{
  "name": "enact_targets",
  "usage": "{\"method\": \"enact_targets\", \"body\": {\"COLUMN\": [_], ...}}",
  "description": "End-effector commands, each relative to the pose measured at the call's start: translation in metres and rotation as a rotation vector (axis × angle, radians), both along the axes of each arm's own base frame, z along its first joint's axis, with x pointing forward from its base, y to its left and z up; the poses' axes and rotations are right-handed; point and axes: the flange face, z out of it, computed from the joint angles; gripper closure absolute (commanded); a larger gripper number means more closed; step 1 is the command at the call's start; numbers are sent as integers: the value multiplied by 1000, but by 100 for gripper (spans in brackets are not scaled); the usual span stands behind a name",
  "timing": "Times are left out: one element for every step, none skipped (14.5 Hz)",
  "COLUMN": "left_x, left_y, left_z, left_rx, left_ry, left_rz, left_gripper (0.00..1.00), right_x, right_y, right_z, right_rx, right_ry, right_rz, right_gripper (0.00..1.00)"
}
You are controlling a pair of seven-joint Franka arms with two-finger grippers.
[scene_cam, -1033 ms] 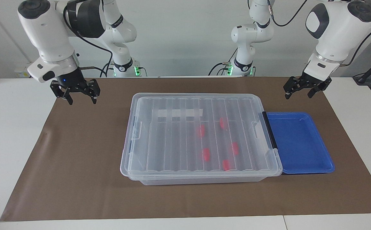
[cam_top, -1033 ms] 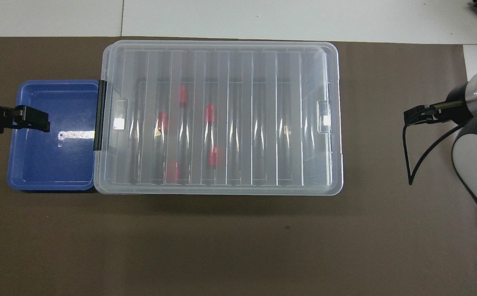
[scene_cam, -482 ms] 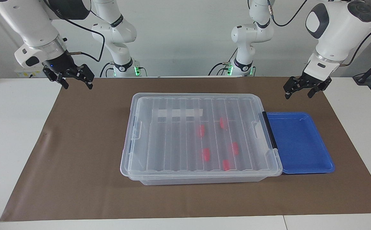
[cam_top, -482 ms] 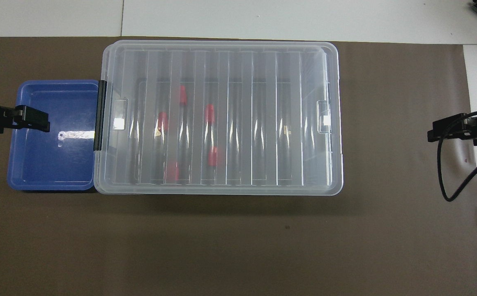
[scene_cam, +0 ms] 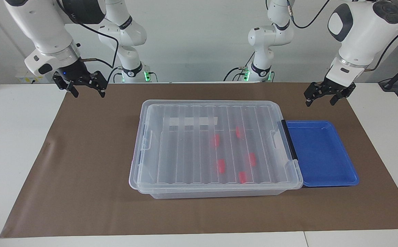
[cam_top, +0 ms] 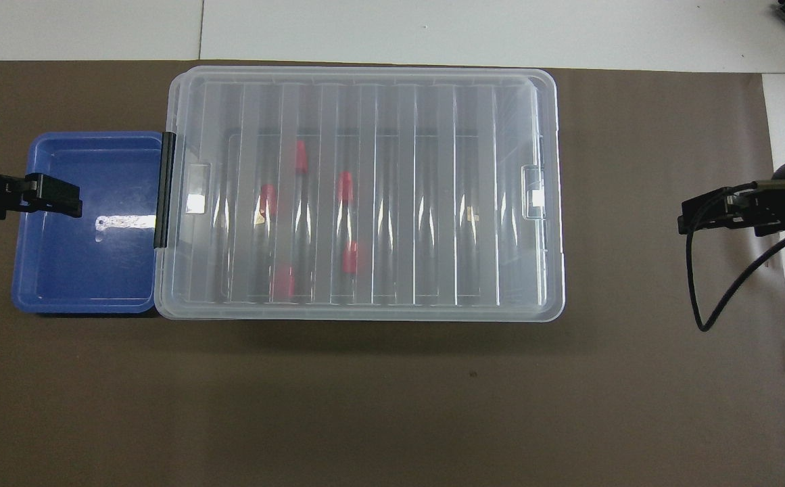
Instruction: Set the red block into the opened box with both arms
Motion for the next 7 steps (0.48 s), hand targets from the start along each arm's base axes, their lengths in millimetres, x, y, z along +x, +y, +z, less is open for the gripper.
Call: {"method": "enact_targets", "body": {"left_x": [-9, -10, -10, -10, -10, -10, -12], "left_y": [-1, -1, -1, -1, -1, -1, -1], "left_z": [5, 6, 7, 7, 7, 8, 12], "left_rx": [-13, -12, -12, -12, -12, -12, -12], "left_ry": [-5, -5, -6, -6, -6, -6, -12], "left_rz": [10, 10, 10, 10, 10, 12, 12], "left_gripper": [0, 0, 0, 0, 0, 0, 0], "right_x": [0, -1, -1, -1, -1, 0, 0], "right_y": [-1, -3, -3, -5, -6, -8, -8], "right_z": [-2, -3, -3, -3, -3, -2, -2], "right_rx": [-13, -13, -13, -13, -13, -15, -16], "right_ry": [-2, 1, 3, 1, 0, -3, -5], "right_rz": [-29, -35, -36, -41, -43, -44, -44], "right_gripper": [0, 0, 0, 0, 0, 0, 0]}}
